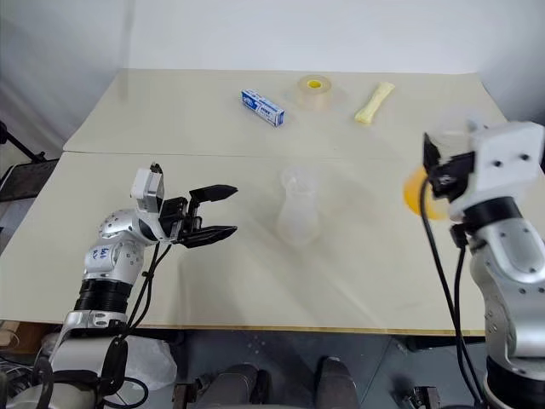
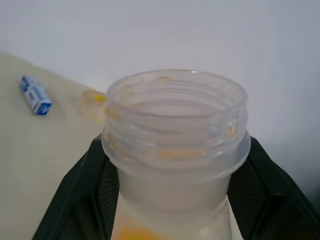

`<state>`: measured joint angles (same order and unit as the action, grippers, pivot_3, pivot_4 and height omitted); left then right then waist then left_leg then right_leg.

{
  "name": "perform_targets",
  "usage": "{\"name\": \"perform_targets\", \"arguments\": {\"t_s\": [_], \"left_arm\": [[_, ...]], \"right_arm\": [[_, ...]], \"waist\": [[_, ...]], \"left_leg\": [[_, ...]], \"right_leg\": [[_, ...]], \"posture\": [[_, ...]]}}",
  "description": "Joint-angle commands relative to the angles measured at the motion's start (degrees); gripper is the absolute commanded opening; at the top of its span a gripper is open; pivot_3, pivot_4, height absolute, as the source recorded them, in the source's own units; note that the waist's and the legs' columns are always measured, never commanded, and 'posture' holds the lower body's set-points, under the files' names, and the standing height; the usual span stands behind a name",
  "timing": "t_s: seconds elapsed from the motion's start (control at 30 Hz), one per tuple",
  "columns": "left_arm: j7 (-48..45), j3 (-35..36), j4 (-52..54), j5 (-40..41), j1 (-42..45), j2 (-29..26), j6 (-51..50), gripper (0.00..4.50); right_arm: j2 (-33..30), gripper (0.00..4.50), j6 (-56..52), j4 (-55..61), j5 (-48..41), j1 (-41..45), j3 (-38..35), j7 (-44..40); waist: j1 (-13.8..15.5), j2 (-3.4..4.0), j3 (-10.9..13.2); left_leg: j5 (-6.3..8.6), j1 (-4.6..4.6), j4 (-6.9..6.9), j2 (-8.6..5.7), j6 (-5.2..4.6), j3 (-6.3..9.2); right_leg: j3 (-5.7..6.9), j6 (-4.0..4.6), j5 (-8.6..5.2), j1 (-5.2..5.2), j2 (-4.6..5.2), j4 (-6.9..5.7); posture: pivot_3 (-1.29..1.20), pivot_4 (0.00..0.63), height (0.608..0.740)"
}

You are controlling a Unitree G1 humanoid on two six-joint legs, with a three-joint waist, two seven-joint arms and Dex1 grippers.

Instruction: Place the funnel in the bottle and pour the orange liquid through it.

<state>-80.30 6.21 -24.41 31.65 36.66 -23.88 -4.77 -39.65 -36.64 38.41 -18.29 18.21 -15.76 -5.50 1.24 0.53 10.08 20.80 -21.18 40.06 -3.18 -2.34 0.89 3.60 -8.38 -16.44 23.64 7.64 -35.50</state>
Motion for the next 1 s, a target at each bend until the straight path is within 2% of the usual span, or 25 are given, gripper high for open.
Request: {"name": "perform_targets", "arguments": {"t_s": [0.03,0.13,0.37,0.47,0.57,0.73,1.0], "left_arm": [[-2.23,0.91,-3.22,-0.15,2.62,-0.05,2.65,4.5],[-4.5,1.27,-6.22,0.07,4.14,0.16,4.19,4.5],[-6.4,3.09,-9.9,0.97,6.13,1.08,5.27,4.5],[-6.28,3.08,-8.59,0.93,5.16,1.61,4.88,4.5],[-6.12,3.12,-8.13,0.92,4.99,1.98,4.6,4.5],[-6.0,3.39,-7.62,1.38,5.24,2.63,4.01,4.5],[-6.36,3.53,-8.12,1.74,6.3,3.2,3.35,4.5]], "right_arm": [[-2.54,2.46,-0.55,2.17,5.33,5.04,6.04,-0.67],[-5.02,2.46,2.0,1.94,11.47,7.56,14.5,-3.75],[-4.87,2.46,4.15,1.67,23.03,11.57,25.77,-6.7],[-6.96,2.46,7.07,-0.11,30.74,15.01,32.0,-10.48],[-5.22,2.46,7.67,-2.14,34.26,16.88,32.34,-10.68],[-6.65,2.46,12.47,-4.91,42.3,19.61,34.81,-15.21],[-6.91,2.46,22.74,-10.63,48.7,20.71,33.7,-19.01]], "waist": [[-0.08,-0.01,0.01],[-0.1,-0.02,0.01],[-0.16,-0.05,0.02],[-0.42,-0.04,0.02],[-0.49,-0.08,0.04],[-0.59,-0.08,0.04],[-1.38,-0.09,0.05]], "left_leg": [[0.0,-0.03,0.0,0.0,-0.01,0.01],[0.0,-0.04,-0.02,0.0,-0.01,0.01],[0.0,-0.07,0.0,-0.01,-0.01,0.02],[0.0,-0.07,0.0,-0.02,-0.01,0.02],[0.0,-0.08,0.0,-0.01,-0.01,0.05],[0.0,-0.08,0.0,-0.01,-0.01,0.05],[0.0,-0.08,-0.02,-0.01,-0.01,0.06]], "right_leg": [[0.01,0.0,0.0,0.03,0.0,0.0],[0.05,0.0,0.0,0.04,-0.01,0.0],[0.08,-0.01,0.0,0.05,0.0,-0.01],[0.08,-0.01,0.0,0.07,0.0,-0.01],[0.1,-0.01,0.0,0.07,-0.01,-0.01],[0.1,-0.01,0.01,0.07,0.0,-0.01],[0.12,-0.01,0.01,0.07,0.0,-0.01]], "posture": [[0.0,0.15,0.74],[0.0,0.15,0.74],[0.0,0.15,0.74],[0.0,0.15,0.74],[0.0,0.15,0.74],[0.0,0.15,0.74],[0.0,0.15,0.74]]}}
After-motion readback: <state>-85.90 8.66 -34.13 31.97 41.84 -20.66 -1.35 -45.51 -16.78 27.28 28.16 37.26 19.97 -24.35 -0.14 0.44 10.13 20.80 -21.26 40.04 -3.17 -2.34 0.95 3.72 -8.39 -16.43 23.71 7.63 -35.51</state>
